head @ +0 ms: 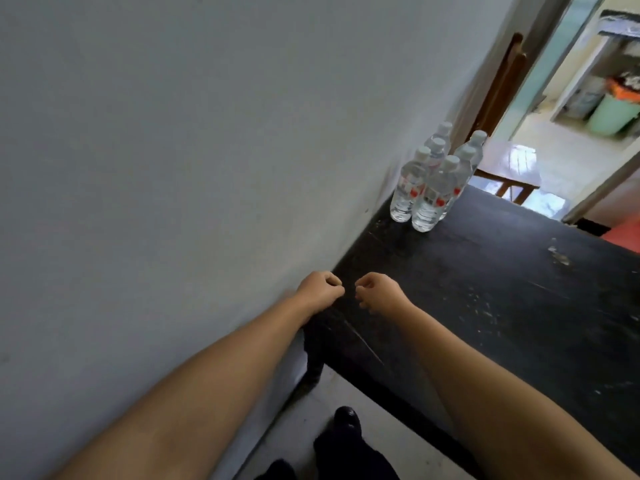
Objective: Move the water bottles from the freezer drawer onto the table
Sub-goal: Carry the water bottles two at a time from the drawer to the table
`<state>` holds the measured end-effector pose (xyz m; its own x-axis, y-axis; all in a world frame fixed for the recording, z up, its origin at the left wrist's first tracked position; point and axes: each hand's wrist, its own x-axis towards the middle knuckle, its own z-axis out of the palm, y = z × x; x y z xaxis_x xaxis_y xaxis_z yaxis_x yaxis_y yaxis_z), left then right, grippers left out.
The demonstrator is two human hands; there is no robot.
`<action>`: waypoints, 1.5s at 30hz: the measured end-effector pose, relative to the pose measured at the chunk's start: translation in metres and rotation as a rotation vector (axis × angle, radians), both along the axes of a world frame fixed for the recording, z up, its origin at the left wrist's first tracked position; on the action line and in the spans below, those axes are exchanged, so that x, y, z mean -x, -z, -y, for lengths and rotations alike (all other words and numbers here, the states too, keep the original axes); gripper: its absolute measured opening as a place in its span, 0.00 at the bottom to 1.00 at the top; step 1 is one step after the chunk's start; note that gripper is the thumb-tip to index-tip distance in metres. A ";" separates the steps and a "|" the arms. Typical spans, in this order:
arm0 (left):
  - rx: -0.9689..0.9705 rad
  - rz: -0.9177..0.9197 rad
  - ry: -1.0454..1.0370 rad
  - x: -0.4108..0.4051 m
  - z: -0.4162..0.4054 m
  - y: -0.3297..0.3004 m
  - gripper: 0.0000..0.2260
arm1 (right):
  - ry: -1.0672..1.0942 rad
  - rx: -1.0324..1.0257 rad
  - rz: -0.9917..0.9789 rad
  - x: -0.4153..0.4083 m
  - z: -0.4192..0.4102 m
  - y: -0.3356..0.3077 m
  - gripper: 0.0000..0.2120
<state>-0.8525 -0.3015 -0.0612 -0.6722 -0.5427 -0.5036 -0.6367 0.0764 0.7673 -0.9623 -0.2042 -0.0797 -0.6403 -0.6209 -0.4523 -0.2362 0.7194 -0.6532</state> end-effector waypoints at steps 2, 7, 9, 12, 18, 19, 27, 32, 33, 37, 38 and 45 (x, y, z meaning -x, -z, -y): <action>-0.038 0.008 -0.042 -0.028 -0.005 -0.004 0.04 | -0.216 -0.141 0.024 -0.021 0.012 -0.006 0.06; -0.080 0.060 -0.166 -0.088 -0.015 -0.007 0.03 | -0.652 -0.360 -0.024 -0.065 0.044 -0.007 0.10; -0.066 0.073 -0.326 -0.115 -0.020 -0.005 0.03 | -0.867 -0.361 -0.132 -0.083 0.054 -0.010 0.09; -0.030 0.111 -0.526 -0.156 -0.036 0.002 0.02 | -1.114 -0.327 -0.200 -0.112 0.058 -0.014 0.13; 0.050 0.284 -0.914 -0.242 -0.111 0.023 0.10 | -1.485 -0.228 -0.247 -0.195 0.039 0.001 0.17; 0.045 0.323 -0.984 -0.261 -0.133 0.028 0.11 | -1.567 -0.203 -0.246 -0.216 0.032 0.001 0.17; 0.042 0.396 -1.554 -0.344 -0.293 0.032 0.16 | -2.006 -0.036 -0.246 -0.347 -0.054 -0.001 0.14; 0.044 0.451 -1.841 -0.364 -0.402 0.016 0.13 | -2.283 0.052 -0.306 -0.412 -0.141 -0.004 0.14; 0.034 0.457 -1.887 -0.366 -0.426 0.013 0.09 | -2.337 0.065 -0.323 -0.423 -0.162 -0.005 0.12; -0.008 0.454 -1.986 -0.368 -0.522 0.007 0.05 | -2.482 0.136 -0.359 -0.454 -0.245 -0.008 0.14; -0.039 0.461 -2.005 -0.366 -0.551 0.006 0.05 | -2.503 0.157 -0.355 -0.460 -0.272 -0.007 0.15; -0.097 0.490 -2.221 -0.360 -0.721 0.012 0.10 | -2.707 0.254 -0.340 -0.484 -0.436 0.007 0.15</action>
<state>-0.4929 0.4190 -0.0732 0.8931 0.0123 -0.4497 0.2800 -0.7976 0.5343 -0.4778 0.2320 -0.0863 0.8897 0.1977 -0.4116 0.0033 -0.9042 -0.4271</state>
